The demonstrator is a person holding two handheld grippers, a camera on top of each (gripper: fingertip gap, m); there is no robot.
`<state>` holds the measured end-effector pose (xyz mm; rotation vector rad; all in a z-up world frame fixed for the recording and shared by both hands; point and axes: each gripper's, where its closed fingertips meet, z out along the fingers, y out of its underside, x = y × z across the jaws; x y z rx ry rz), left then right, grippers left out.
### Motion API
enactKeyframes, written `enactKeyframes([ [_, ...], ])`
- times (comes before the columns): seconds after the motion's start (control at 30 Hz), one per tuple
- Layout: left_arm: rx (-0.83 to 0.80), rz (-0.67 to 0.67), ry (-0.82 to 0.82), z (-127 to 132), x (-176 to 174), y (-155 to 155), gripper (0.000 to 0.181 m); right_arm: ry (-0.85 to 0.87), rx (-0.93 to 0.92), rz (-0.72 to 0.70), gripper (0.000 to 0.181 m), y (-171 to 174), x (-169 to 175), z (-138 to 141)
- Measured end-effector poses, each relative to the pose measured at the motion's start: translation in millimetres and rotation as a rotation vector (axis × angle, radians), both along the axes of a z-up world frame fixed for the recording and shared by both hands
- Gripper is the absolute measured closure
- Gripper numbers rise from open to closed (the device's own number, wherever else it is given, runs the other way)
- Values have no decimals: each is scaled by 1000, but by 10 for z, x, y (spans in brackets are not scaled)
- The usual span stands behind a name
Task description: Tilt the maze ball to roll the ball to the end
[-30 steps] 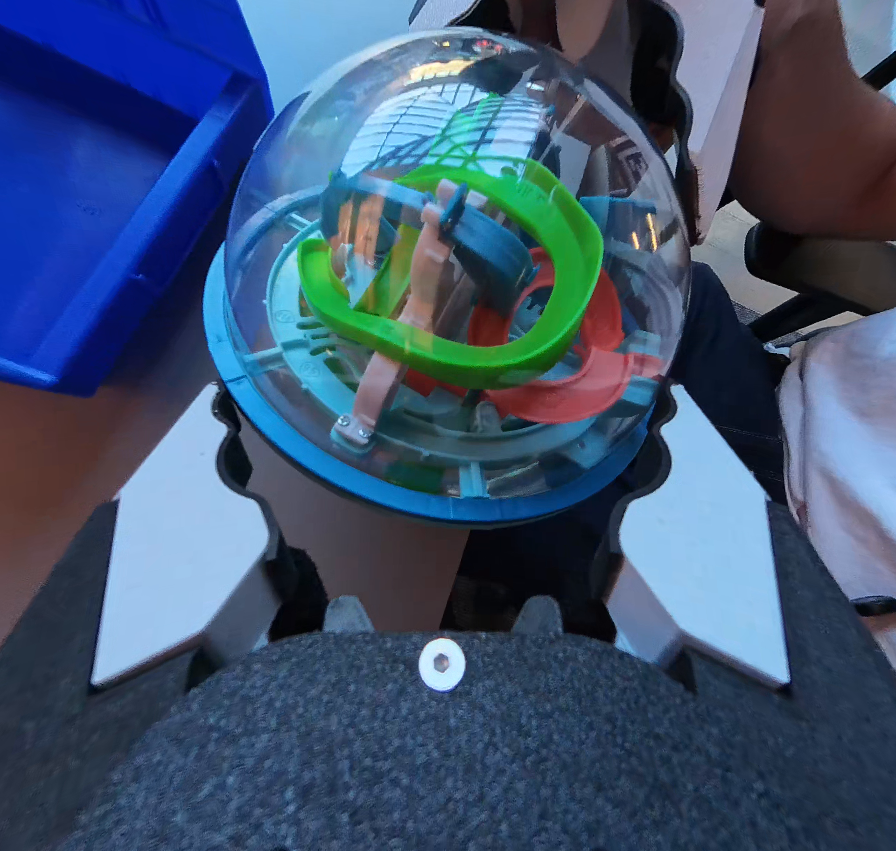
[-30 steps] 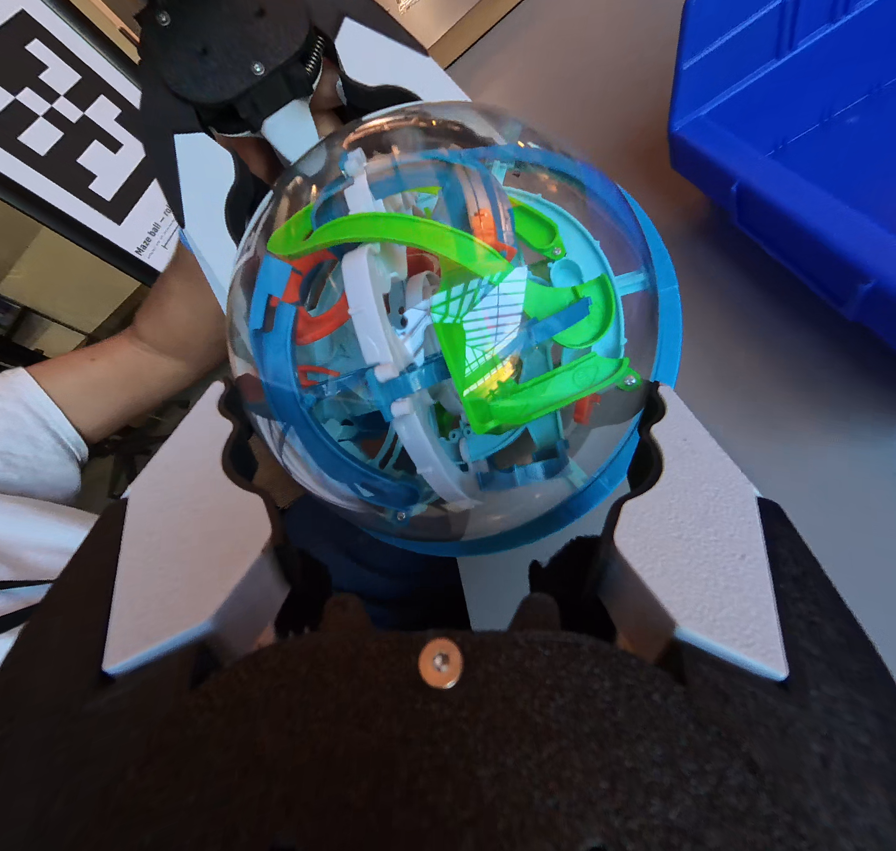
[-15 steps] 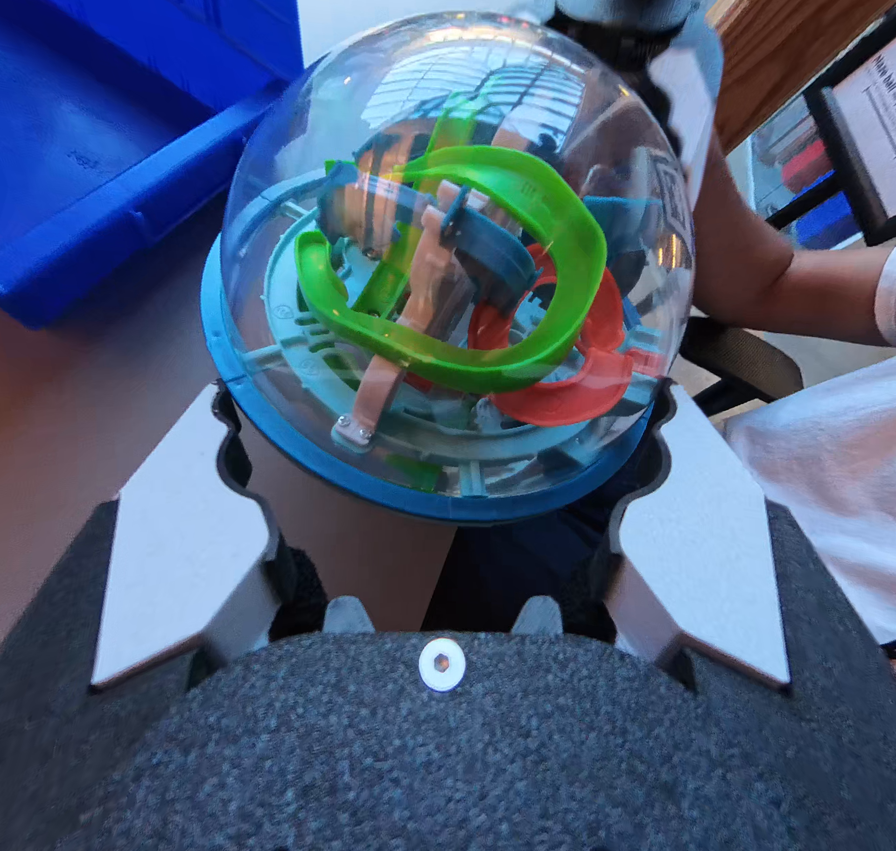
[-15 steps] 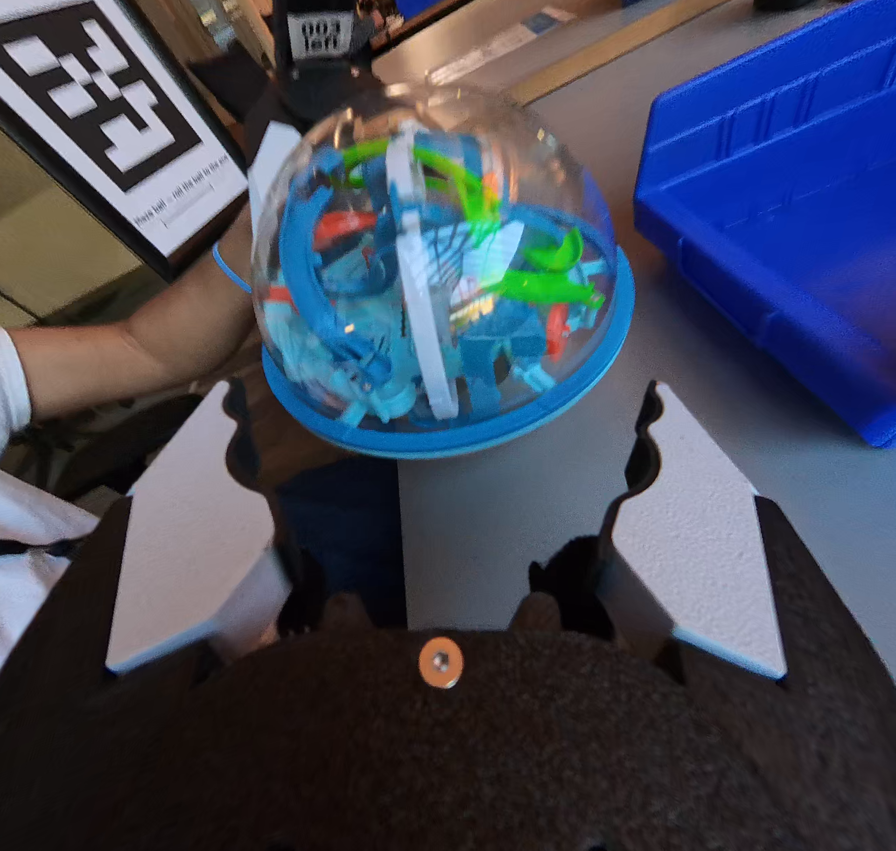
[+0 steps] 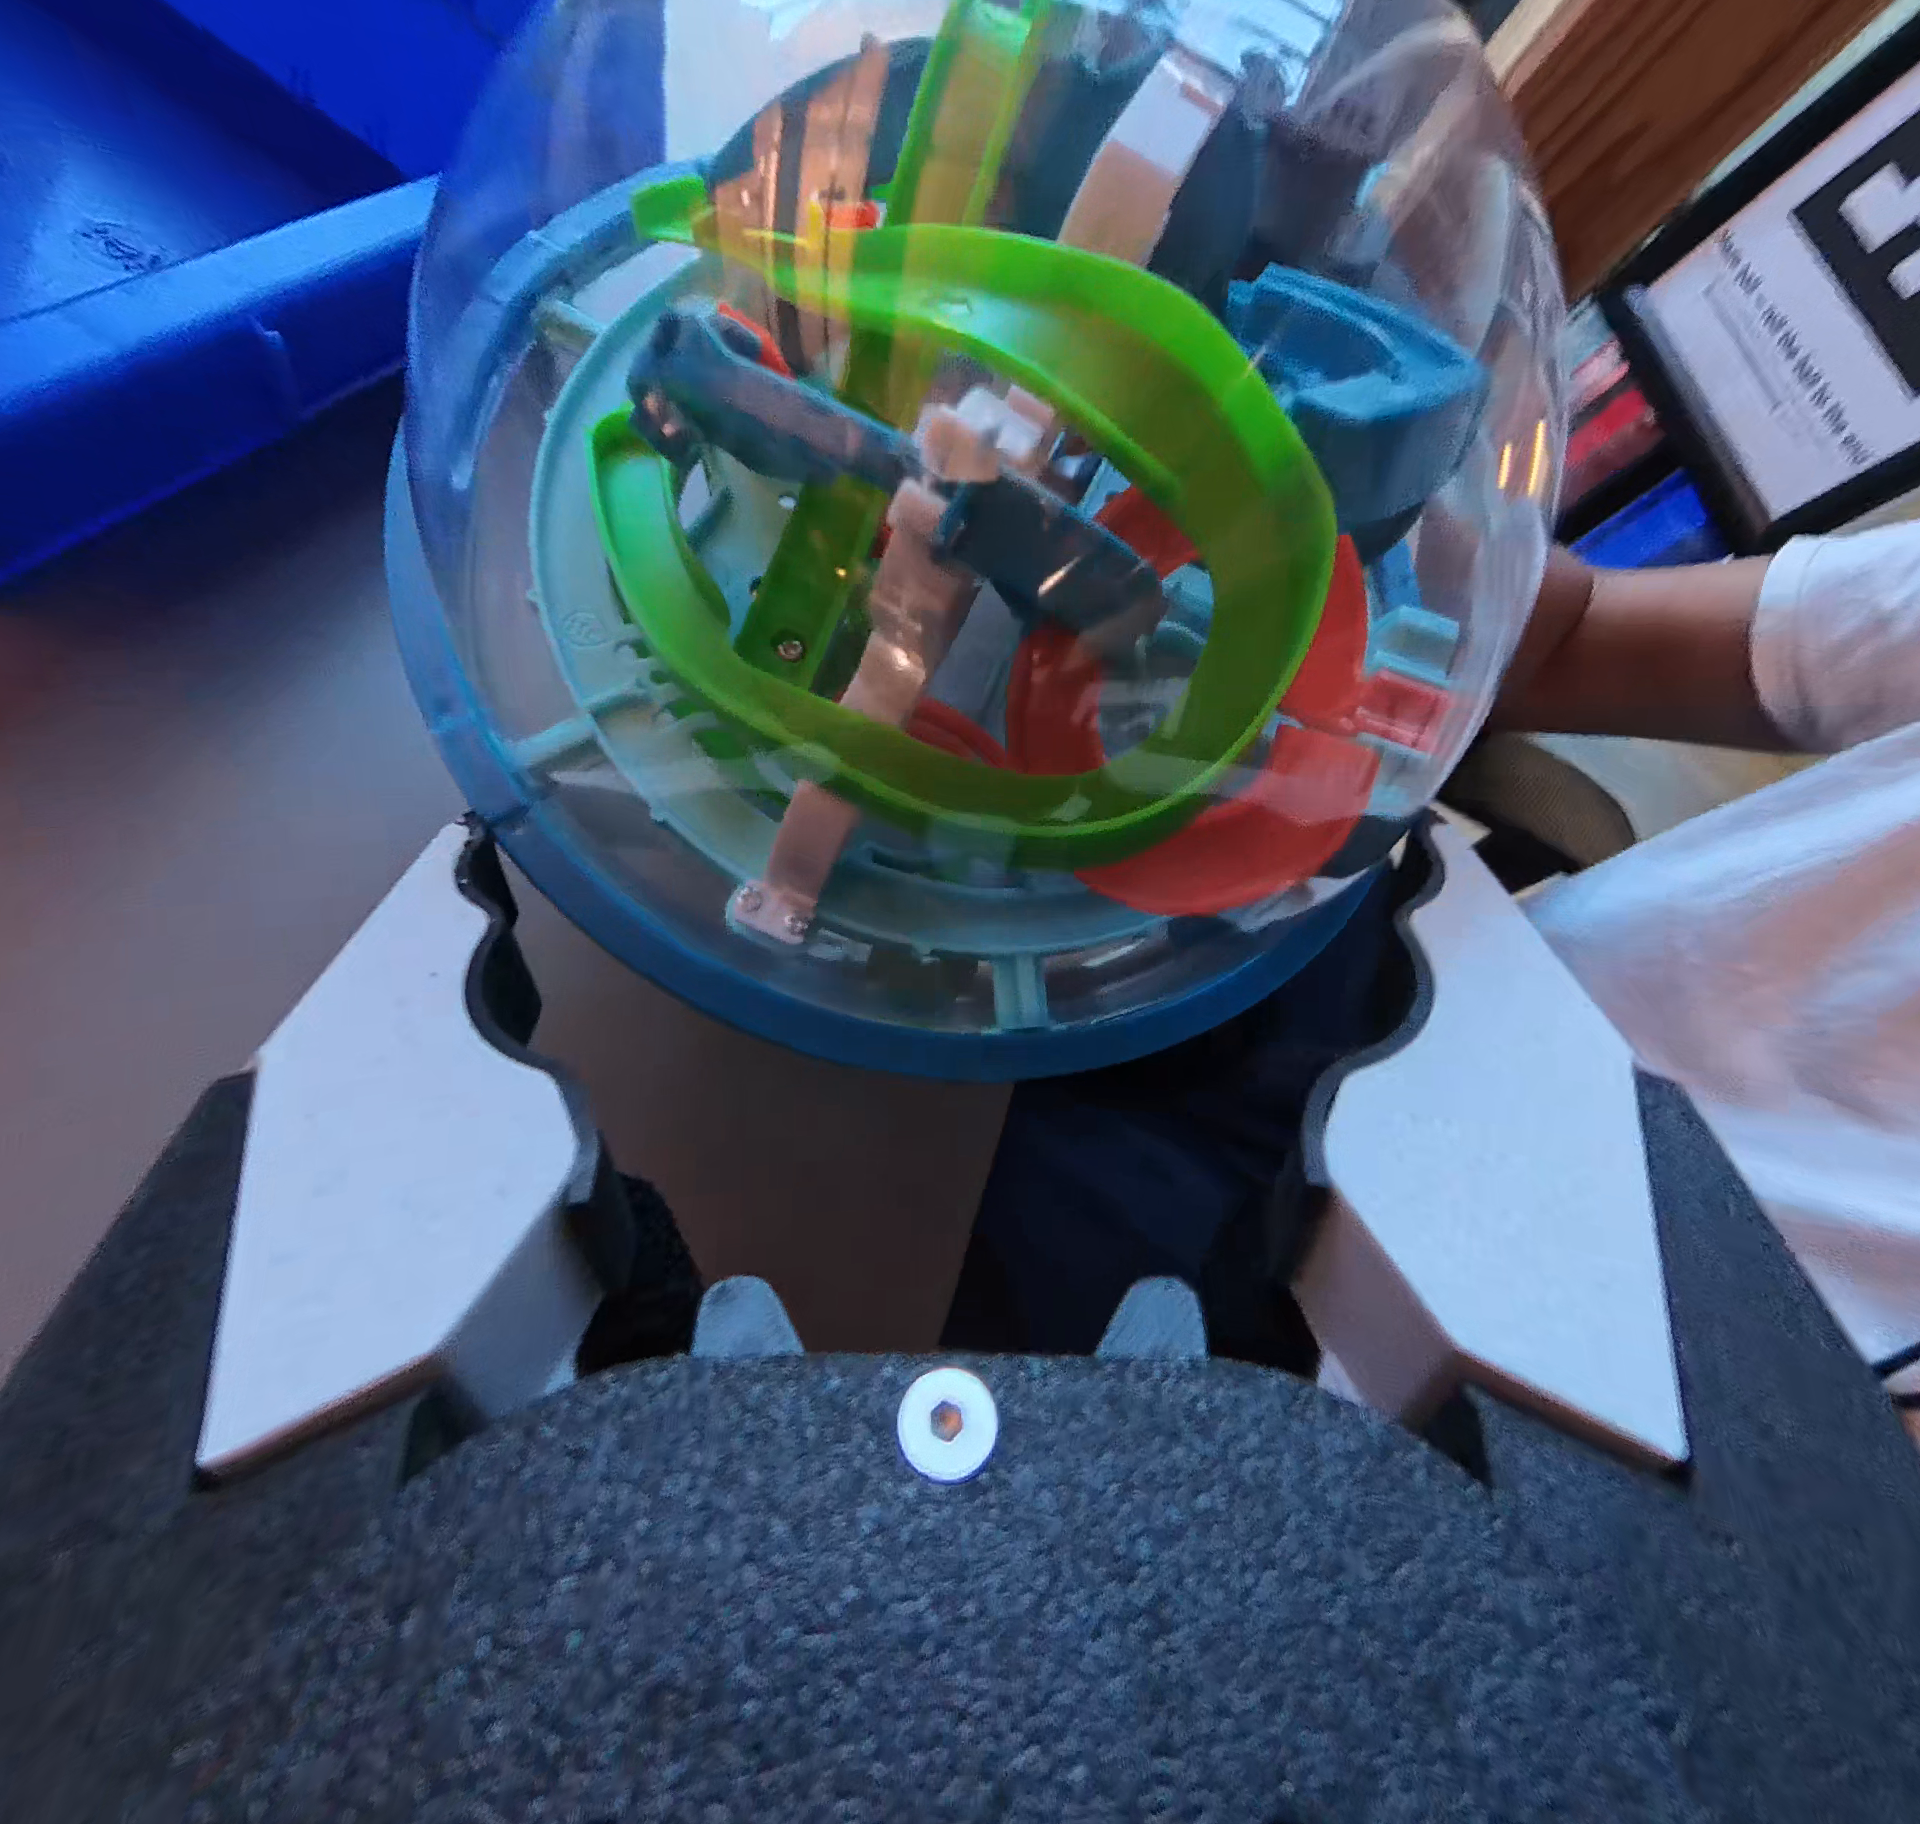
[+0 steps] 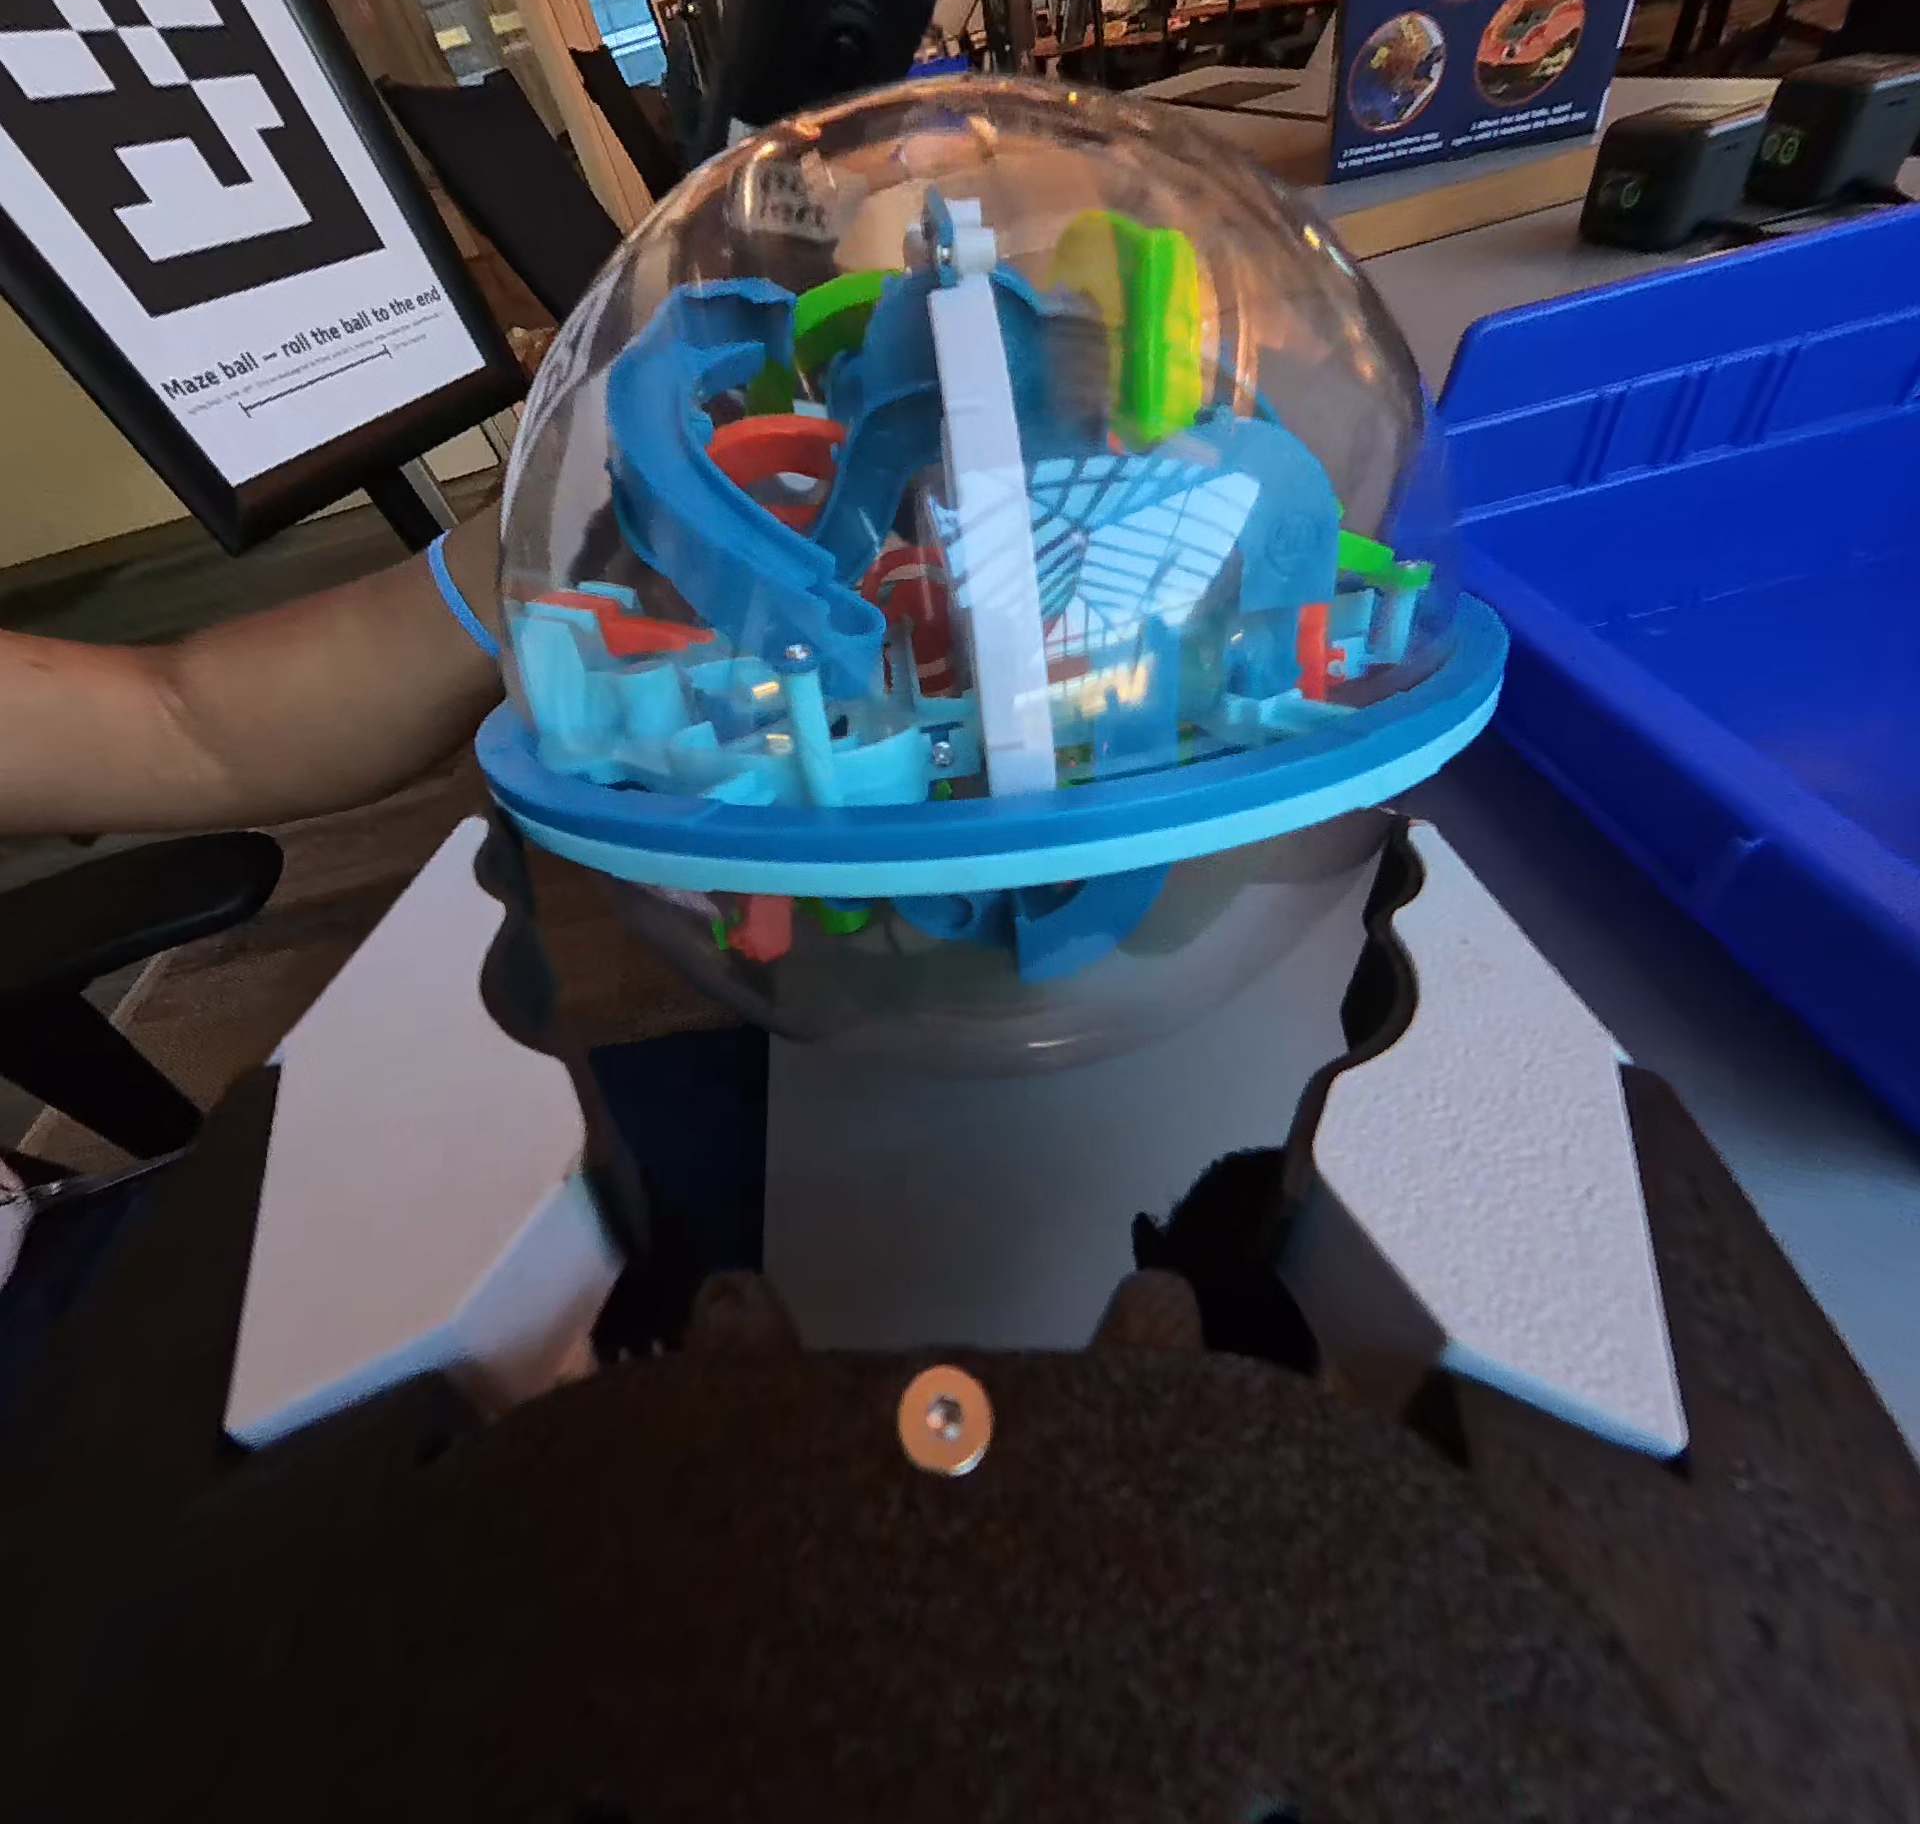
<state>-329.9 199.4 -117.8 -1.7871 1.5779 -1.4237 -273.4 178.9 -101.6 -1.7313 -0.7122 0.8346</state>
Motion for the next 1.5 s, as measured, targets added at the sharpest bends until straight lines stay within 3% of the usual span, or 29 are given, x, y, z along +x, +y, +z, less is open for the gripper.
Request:
enactKeyframes([
  [0.2, 171, -23, -9, 169, 27, 164, 22, -2, -45, 34, 31, 44, 33, 5],
  [0.3, 200, -59, -58, 349, 77, 218, 22, 1, -45, 59, 43, 72, 69, 20],
  [0.4, 215, -165, -47, 360, 118, 155, 24, 42, -60, 109, 39, 63, 19, 59],
  [0.53, 237, -209, -16, 339, 142, 114, 22, 8, -52, 106, 33, 95, -27, 7],
  [0.77, 132, -165, -27, 256, 169, 93, 22, -77, -15, -44, 26, 51, -27, -191],
  [0.87, 76, -123, -77, 260, 186, 120, 23, -49, -24, -37, 26, 95, -20, -159],
  [1.13, -39, -125, -186, 411, 295, -117, 23, -86, 1, -7, 25, -53, 156, 363],
  [1.5, -129, -139, -293, 810, 548, -148, 23, -181, -91, -36, 26, -96, 393, 785],
])
